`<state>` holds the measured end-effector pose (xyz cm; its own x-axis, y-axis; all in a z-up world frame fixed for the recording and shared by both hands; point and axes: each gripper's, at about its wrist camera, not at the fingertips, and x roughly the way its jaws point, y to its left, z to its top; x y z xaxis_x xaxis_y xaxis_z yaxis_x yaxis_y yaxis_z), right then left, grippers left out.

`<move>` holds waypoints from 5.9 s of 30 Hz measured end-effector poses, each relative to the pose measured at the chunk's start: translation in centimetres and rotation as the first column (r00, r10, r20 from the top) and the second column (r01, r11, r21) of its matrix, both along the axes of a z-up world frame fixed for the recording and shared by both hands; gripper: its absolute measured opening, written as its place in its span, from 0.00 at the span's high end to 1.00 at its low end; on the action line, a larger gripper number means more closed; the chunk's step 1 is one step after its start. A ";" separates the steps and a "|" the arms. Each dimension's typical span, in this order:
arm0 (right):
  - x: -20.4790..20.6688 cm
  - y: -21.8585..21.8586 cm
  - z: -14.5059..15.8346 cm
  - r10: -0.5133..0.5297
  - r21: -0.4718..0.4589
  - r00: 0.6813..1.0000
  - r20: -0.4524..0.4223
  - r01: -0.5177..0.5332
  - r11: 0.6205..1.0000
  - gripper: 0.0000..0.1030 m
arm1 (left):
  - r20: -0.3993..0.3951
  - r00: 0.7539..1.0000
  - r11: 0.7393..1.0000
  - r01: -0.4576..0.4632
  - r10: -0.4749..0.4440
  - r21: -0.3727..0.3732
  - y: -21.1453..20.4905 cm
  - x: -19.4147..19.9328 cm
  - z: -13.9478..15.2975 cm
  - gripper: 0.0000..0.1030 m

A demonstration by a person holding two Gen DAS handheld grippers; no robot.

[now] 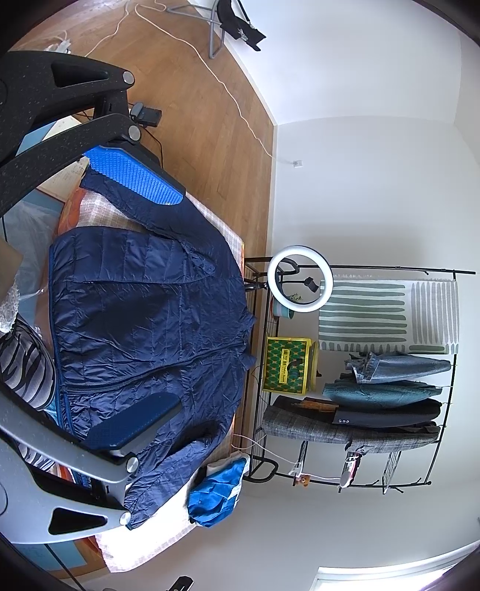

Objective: Fold large clothes

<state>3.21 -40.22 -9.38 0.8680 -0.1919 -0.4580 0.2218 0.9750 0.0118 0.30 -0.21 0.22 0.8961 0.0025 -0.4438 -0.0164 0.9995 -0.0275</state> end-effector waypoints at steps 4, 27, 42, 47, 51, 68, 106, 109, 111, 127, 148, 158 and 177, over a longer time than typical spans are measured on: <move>0.0 0.0 0.0 0.000 -0.003 1.000 0.002 0.000 1.000 0.00 | 0.001 1.000 1.000 0.000 0.000 -0.001 0.1 0.2 0.3 0.00; -0.4 0.2 0.6 -0.003 -0.008 1.000 0.007 0.003 1.000 0.00 | 0.003 1.000 1.000 -0.002 0.002 -0.001 0.1 0.2 0.3 0.00; -0.9 1.1 1.4 0.029 -0.027 0.999 0.015 -0.028 0.999 0.01 | 0.010 0.998 0.998 -0.064 0.064 0.018 3.4 -0.8 0.4 0.00; -1.0 2.3 1.3 0.085 -0.066 0.996 0.029 -0.082 0.994 0.01 | 0.007 0.991 0.991 -0.132 0.132 0.005 6.1 -1.3 -0.7 0.00; -1.2 3.3 1.1 0.145 -0.089 0.988 0.053 -0.139 0.986 0.00 | 0.001 0.976 0.976 -0.217 0.217 0.002 10.3 -1.9 -2.3 0.00; 5.1 12.7 -0.4 0.273 -0.047 0.962 -0.022 -0.274 0.961 0.01 | -0.409 0.893 0.742 -0.404 0.191 -0.536 30.0 3.6 -22.9 0.02; 9.4 19.2 -1.2 0.375 -0.077 0.926 -0.033 -0.377 0.923 0.01 | -0.433 0.896 0.464 -0.428 0.102 -0.776 37.3 9.9 -32.8 0.93; 10.5 19.4 -1.9 0.403 -0.065 0.914 -0.040 -0.405 0.912 0.01 | -0.387 0.916 0.496 -0.387 0.108 -0.777 36.7 10.5 -29.5 0.94; 11.5 19.2 -2.7 0.421 -0.040 0.906 -0.053 -0.423 0.905 0.01 | -0.350 0.932 0.530 -0.345 0.095 -0.775 35.9 11.4 -26.8 0.94; 19.1 15.6 -9.3 0.445 0.098 0.883 -0.151 -0.435 0.895 0.08 | -0.221 0.934 0.733 0.060 -0.281 -0.677 15.7 26.3 -13.9 0.94; 25.1 16.4 -14.8 0.541 0.336 0.795 -0.274 -0.448 0.829 0.08 | -0.359 0.805 0.735 0.135 -0.472 -0.664 5.3 32.2 -17.6 0.46; 30.0 24.4 -18.5 0.660 0.492 0.663 -0.353 -0.468 0.734 0.08 | -0.307 0.922 0.805 0.009 -0.236 -0.593 16.8 24.3 -13.8 0.46; 38.6 24.8 -19.0 0.644 0.596 0.681 -0.348 -0.370 0.713 0.96 | -0.376 0.920 0.870 -0.092 -0.112 -0.484 20.3 23.8 -18.6 0.46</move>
